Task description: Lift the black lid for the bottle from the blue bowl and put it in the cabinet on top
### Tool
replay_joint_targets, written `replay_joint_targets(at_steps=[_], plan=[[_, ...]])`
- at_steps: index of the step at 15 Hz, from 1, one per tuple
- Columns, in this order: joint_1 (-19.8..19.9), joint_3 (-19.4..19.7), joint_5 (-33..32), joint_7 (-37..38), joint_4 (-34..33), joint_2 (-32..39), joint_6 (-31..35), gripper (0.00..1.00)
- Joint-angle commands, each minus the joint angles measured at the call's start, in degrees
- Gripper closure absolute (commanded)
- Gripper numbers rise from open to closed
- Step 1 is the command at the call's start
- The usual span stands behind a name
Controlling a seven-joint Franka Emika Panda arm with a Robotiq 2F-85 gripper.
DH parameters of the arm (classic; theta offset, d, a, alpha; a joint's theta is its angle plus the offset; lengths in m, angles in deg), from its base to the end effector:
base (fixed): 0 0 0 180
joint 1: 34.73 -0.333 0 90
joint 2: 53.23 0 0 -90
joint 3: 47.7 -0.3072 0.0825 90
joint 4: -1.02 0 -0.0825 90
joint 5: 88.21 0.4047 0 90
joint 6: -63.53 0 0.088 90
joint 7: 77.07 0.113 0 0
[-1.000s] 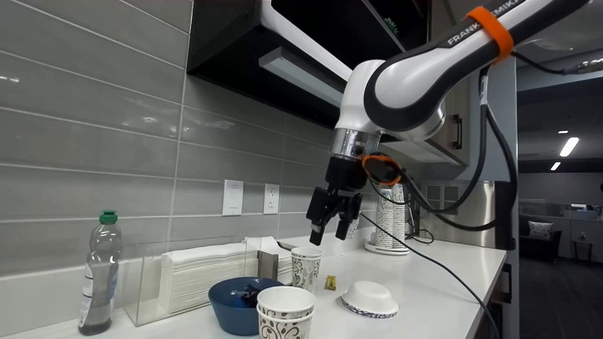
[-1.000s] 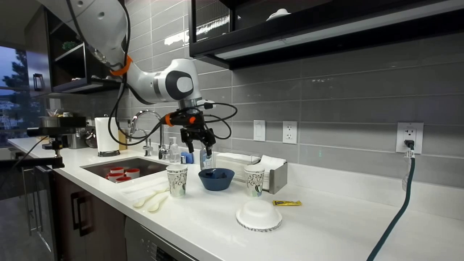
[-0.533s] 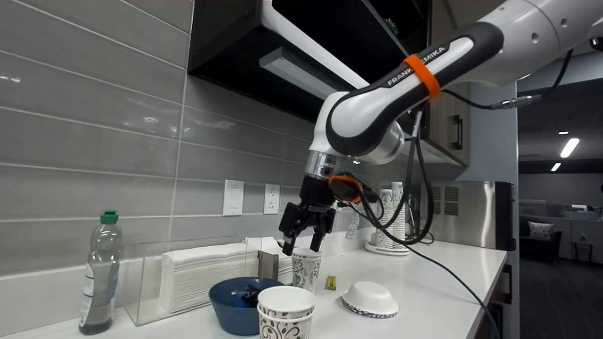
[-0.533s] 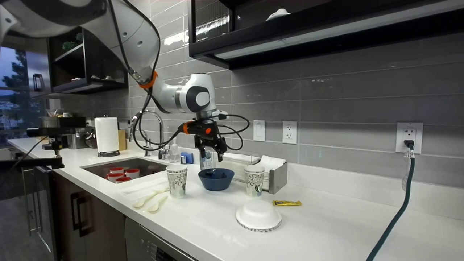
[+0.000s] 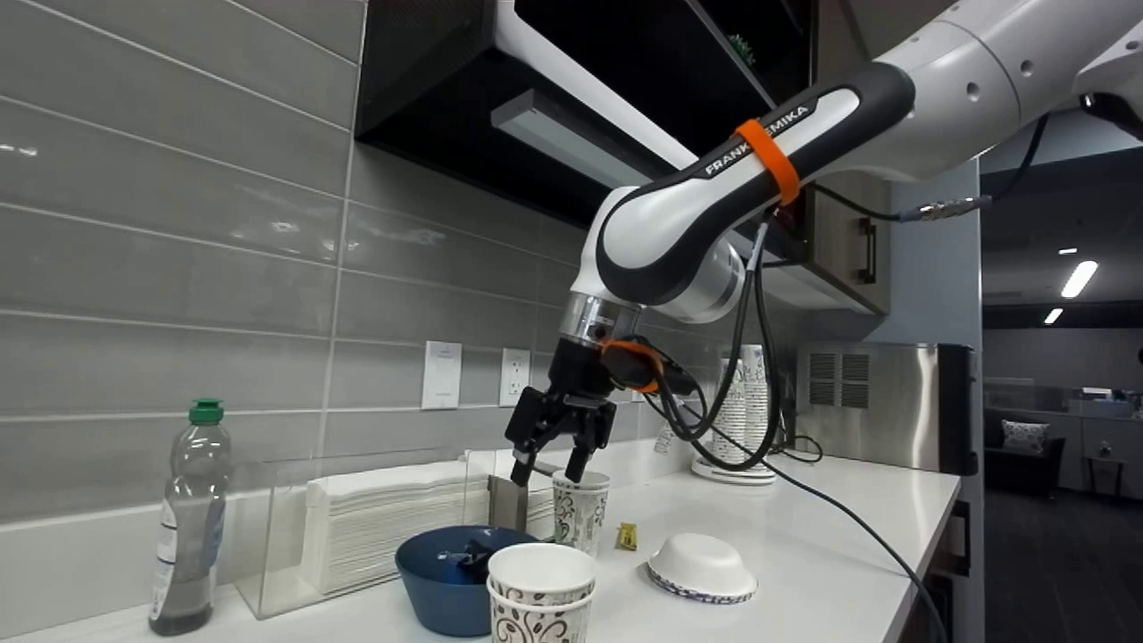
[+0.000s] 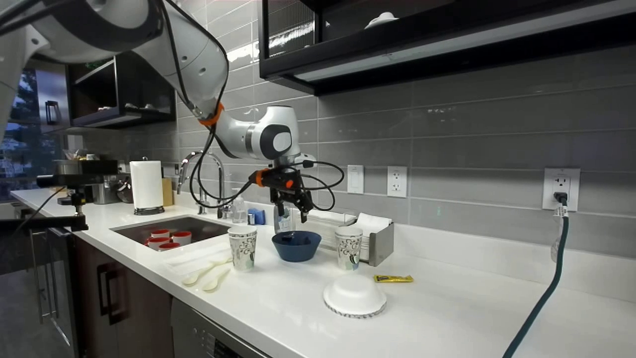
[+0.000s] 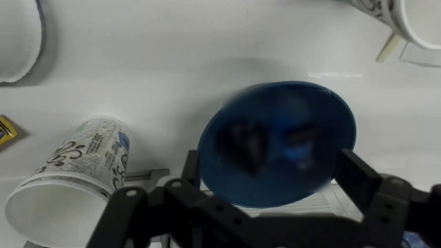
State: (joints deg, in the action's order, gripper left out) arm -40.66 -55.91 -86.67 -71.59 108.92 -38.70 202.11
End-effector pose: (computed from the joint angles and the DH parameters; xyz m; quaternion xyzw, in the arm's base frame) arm 0.6397 0.1566 0.3798 -0.9876 -0.0613 -0.1348 0.0514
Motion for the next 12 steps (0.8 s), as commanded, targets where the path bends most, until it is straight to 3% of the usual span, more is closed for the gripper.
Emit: replay_joint_targets(at_steps=[1,3,4,9,12], plan=[[-0.9,0.6,0.7,-0.9,-5.3,5.8,5.0,0.00],[-0.8,0.5,1.4,-1.1,-8.1,8.5,5.8,0.02],[-0.7,0.5,1.7,-0.9,-9.6,9.8,5.1,0.09],[-1.0,0.2,1.9,-1.3,-15.9,16.4,2.3,0.00],[-1.2,0.7,1.6,-0.7,-19.8,20.1,0.9,0.05]])
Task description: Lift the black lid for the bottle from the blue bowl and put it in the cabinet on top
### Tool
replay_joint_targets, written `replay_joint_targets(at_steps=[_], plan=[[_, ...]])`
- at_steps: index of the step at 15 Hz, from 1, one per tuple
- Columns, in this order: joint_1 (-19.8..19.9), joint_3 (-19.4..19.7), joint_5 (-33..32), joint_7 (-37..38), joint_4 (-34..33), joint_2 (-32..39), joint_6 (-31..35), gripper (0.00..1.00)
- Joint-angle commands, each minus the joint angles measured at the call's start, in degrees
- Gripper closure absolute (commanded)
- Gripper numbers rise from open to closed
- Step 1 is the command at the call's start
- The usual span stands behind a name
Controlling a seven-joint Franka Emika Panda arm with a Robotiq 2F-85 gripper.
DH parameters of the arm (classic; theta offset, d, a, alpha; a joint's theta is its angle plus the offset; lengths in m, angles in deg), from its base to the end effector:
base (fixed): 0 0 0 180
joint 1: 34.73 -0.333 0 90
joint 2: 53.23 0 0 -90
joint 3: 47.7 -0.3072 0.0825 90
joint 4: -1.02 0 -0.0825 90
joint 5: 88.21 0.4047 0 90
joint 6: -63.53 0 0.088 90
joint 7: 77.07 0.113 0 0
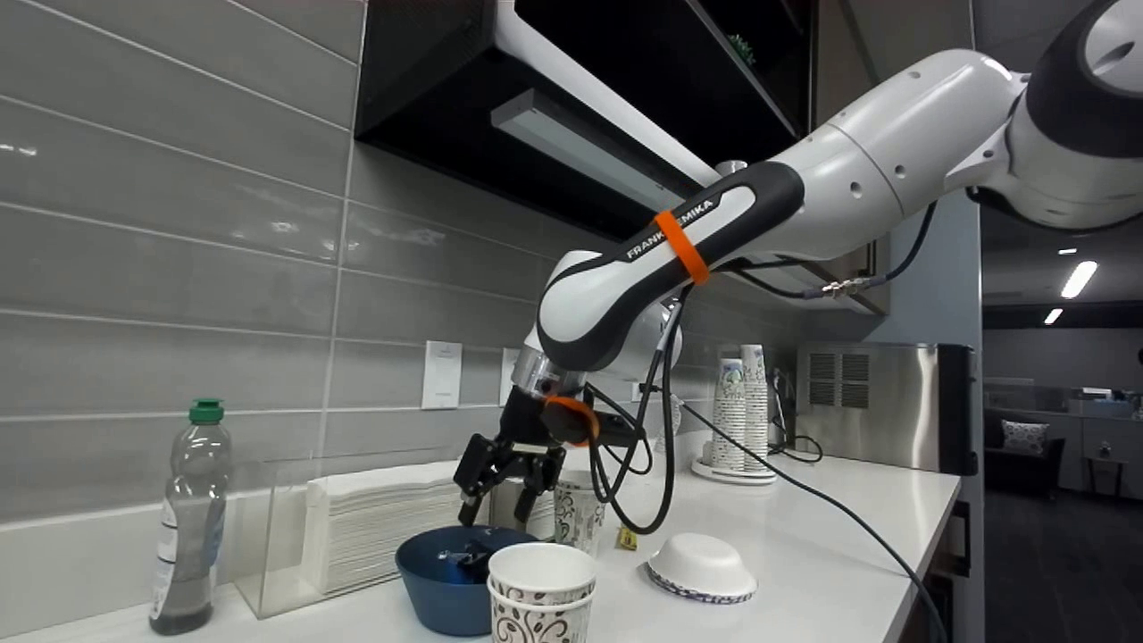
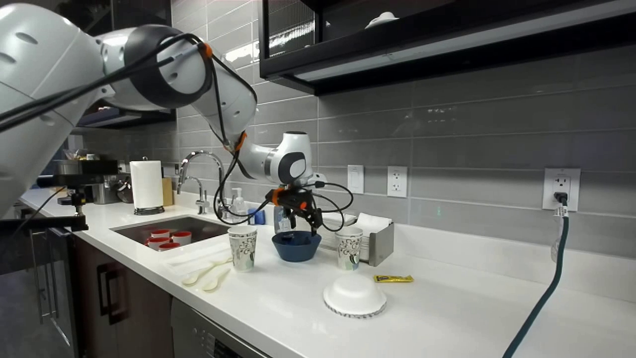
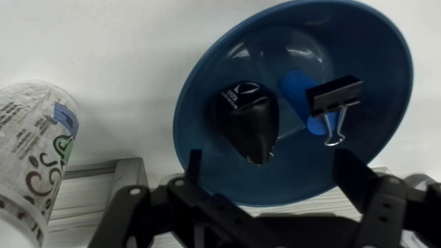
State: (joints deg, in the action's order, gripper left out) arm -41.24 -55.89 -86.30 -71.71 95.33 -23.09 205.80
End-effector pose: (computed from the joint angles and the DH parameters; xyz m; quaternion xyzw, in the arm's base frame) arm 0.7039 0.1714 0.3189 -0.9851 -0.0539 -0.1466 0.0726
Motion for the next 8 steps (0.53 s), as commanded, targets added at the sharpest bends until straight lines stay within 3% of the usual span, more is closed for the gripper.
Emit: replay_joint_targets(at_steps=[1,4,5,6,8], plan=[[-0.6,0.6,1.4,-0.5,-7.4,5.4,-3.5,0.08],[-0.1,0.8,1.8,-0.4,-9.7,7.2,-5.3,0.22],[0.0,0.8,2.0,-0.5,-10.3,7.5,-6.3,0.22],[0.2,0.6,2.3,-0.7,-10.8,7.8,-7.9,0.33],[0.5,0.0,3.0,-1.5,-11.3,8.2,-11.2,0.36]])
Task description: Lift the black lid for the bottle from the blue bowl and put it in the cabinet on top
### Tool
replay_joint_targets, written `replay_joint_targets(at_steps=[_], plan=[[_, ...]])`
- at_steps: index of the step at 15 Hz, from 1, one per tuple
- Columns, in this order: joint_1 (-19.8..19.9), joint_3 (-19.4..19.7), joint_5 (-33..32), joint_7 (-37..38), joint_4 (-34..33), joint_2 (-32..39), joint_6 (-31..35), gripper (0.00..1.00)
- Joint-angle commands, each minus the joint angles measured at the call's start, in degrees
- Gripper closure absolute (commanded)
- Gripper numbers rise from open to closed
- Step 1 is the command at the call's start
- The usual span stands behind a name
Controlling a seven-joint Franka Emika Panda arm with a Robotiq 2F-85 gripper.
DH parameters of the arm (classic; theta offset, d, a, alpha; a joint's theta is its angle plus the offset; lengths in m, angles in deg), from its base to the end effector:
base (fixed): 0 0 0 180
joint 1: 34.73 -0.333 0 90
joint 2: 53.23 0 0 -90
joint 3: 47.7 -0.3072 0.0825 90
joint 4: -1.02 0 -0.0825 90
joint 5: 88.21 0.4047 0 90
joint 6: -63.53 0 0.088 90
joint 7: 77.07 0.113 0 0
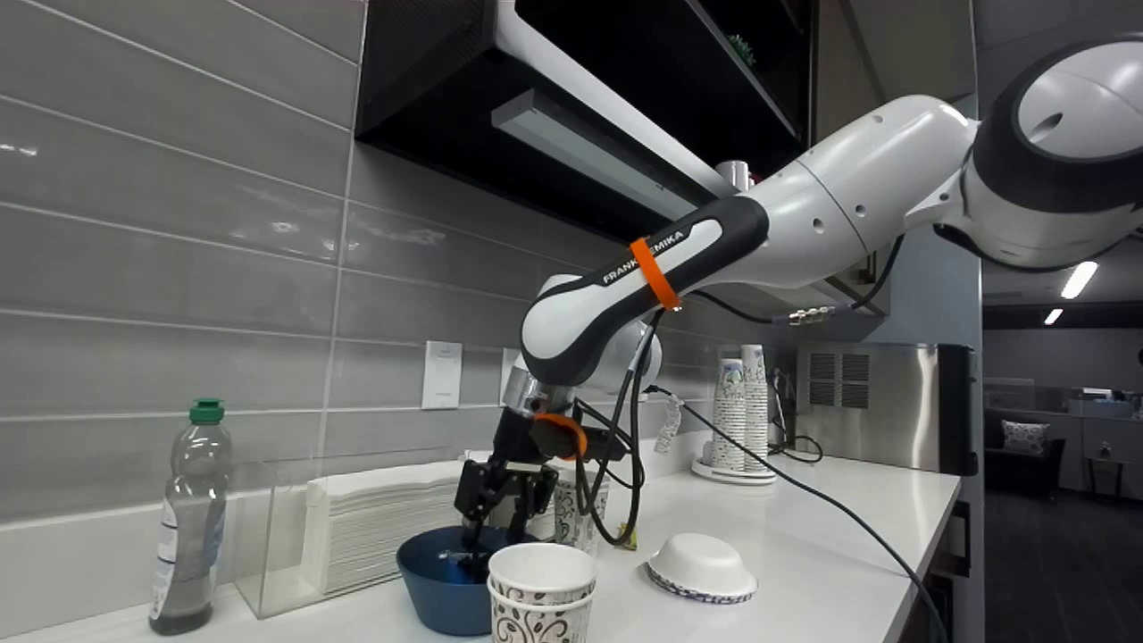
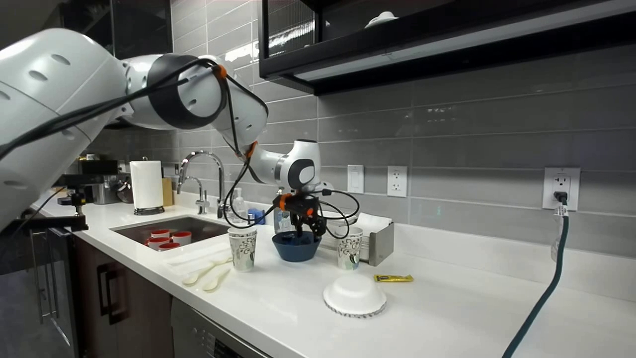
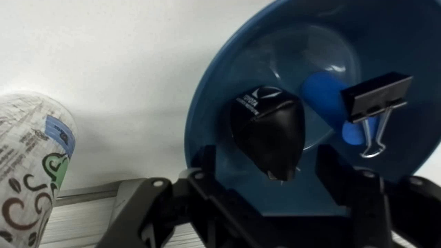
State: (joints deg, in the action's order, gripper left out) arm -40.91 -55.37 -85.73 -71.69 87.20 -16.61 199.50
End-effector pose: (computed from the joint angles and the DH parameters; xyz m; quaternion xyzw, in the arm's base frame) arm 0.7279 0.1632 0.2939 -0.9907 -0.0420 -0.1061 0.0735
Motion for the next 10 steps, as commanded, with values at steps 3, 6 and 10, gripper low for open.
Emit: replay_joint_targets(at_steps=[3,6,10], plan=[[0.1,-0.9,3.6,-2.1,-4.1,2.7,-8.0,0.70],[-0.3,-1.0,3.9,-2.4,-3.8,2.3,-8.0,0.91],[-0.2,-1.3,4.0,-3.0,1.0,-3.5,-3.4,0.96]])
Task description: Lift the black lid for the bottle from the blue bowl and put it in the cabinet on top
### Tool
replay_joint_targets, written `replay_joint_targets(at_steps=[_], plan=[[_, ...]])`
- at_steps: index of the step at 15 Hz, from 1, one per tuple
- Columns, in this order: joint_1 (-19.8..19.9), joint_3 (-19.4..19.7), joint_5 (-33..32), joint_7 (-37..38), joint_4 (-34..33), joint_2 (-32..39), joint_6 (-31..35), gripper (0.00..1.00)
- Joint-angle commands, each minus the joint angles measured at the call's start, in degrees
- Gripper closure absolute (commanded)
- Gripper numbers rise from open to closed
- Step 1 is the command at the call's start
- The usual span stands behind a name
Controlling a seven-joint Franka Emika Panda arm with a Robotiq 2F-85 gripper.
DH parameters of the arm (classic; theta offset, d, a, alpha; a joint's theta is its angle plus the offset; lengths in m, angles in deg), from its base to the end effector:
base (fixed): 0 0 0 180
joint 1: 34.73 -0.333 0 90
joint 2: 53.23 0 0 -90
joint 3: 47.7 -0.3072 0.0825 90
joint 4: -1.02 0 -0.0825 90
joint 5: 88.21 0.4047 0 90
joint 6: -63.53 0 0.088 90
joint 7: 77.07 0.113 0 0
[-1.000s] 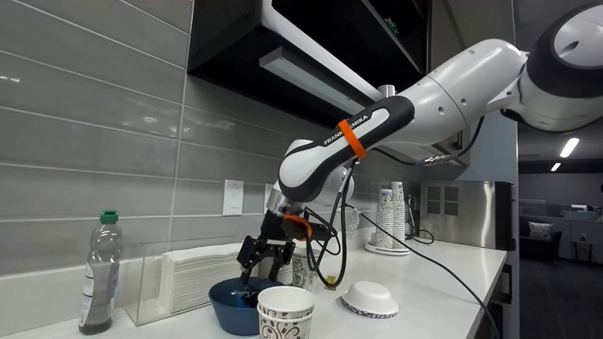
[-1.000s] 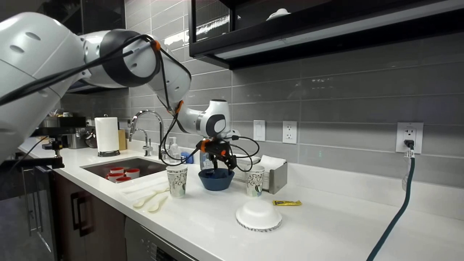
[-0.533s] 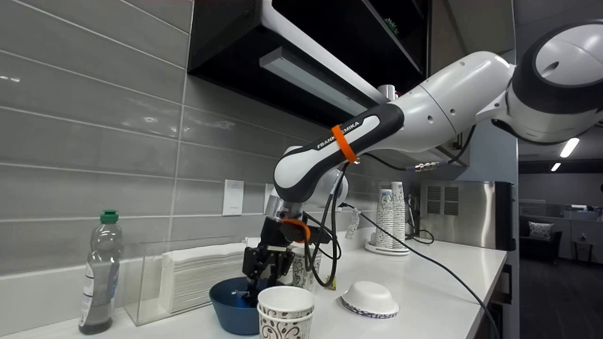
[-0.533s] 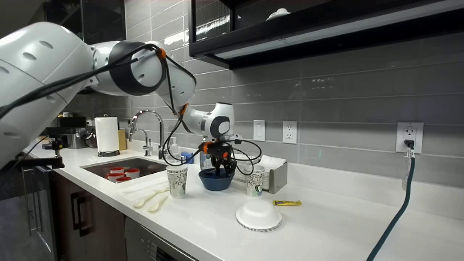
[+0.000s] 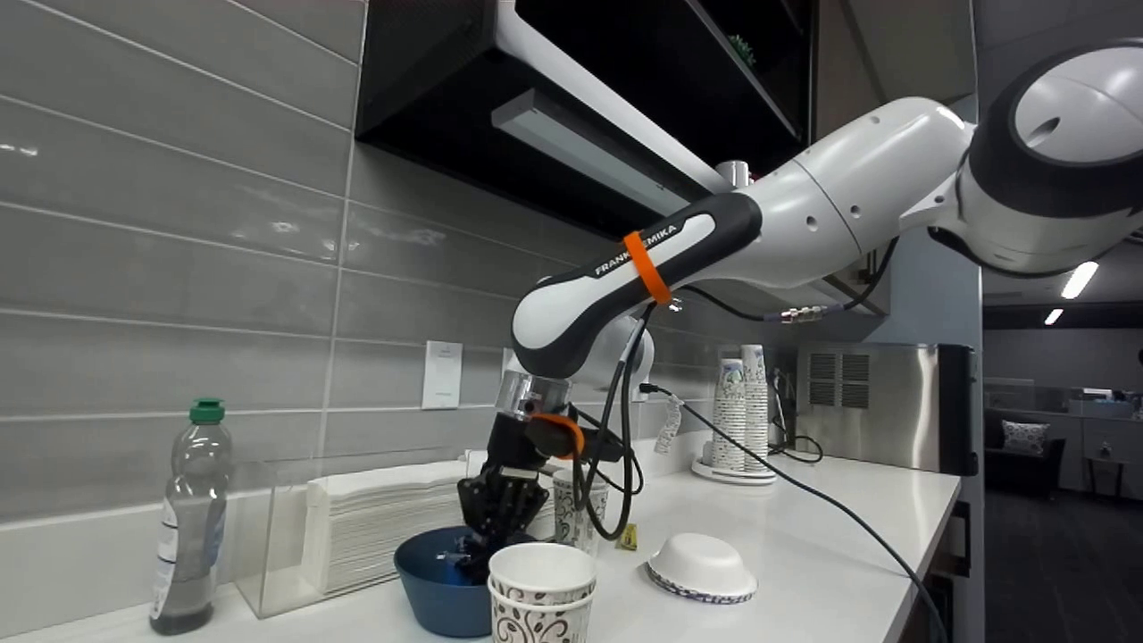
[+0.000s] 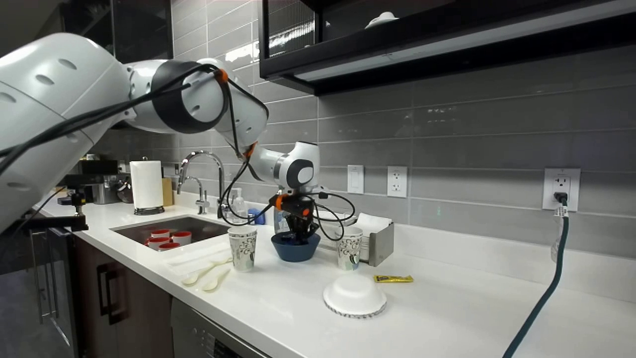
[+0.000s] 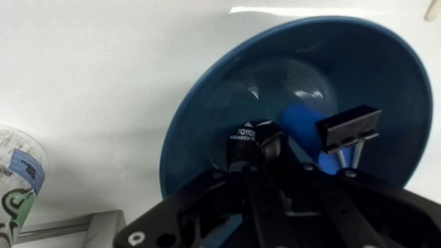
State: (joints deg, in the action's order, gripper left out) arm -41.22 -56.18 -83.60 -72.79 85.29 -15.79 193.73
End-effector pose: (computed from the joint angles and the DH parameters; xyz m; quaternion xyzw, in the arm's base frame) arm 0.7227 0.1765 0.2899 -0.9929 -0.0508 -0.0628 0.0879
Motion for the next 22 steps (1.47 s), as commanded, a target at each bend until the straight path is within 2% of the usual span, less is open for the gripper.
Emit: replay_joint_targets(at_steps=[1,7,9,13,16,17,19,20,21,22], plan=[[0.4,-0.8,2.2,-2.6,5.7,-6.9,4.6,0.96],[3.1,-4.3,9.9,-9.9,22.8,-20.0,15.6,0.96],[2.7,-5.0,12.8,-11.3,28.8,-23.6,23.9,0.96],[1.9,-6.4,19.6,-8.3,41.5,-31.3,42.7,0.96],[1.8,-7.9,26.5,-5.7,51.4,-38.3,52.7,0.96],[1.8,-7.0,22.5,-7.7,43.2,-31.4,48.2,0.86],[1.8,-7.4,24.6,-6.9,48.3,-35.1,51.5,0.86],[1.8,-7.5,24.7,-6.5,49.6,-36.4,51.7,0.96],[1.9,-7.5,25.9,-7.0,49.6,-37.5,51.5,0.96],[2.9,-6.1,23.5,-4.9,52.5,-40.3,51.9,0.96]])
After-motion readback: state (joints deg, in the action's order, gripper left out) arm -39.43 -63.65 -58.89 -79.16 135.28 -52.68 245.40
